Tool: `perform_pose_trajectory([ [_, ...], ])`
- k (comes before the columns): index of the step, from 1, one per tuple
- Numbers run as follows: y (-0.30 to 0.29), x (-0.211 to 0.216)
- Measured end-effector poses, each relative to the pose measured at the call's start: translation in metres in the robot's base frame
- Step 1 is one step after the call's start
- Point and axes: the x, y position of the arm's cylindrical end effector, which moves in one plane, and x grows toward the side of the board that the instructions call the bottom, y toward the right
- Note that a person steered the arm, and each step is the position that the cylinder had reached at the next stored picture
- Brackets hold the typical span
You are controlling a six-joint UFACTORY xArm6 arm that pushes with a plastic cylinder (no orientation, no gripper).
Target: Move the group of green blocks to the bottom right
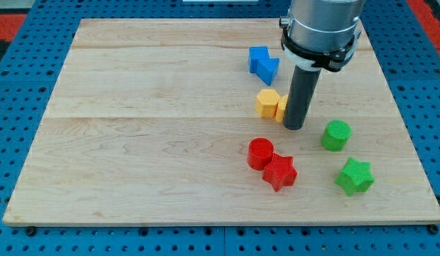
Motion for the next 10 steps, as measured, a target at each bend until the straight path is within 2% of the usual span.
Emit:
perform_pose_trajectory([
  [2,0.031,-0.008],
  [3,0.068,-0.005],
  [5,0.059,0.027],
  [6,0.080,0.034],
  [8,0.006,0.029],
  [9,0.062,0.049],
  [10,0.063,0.075],
])
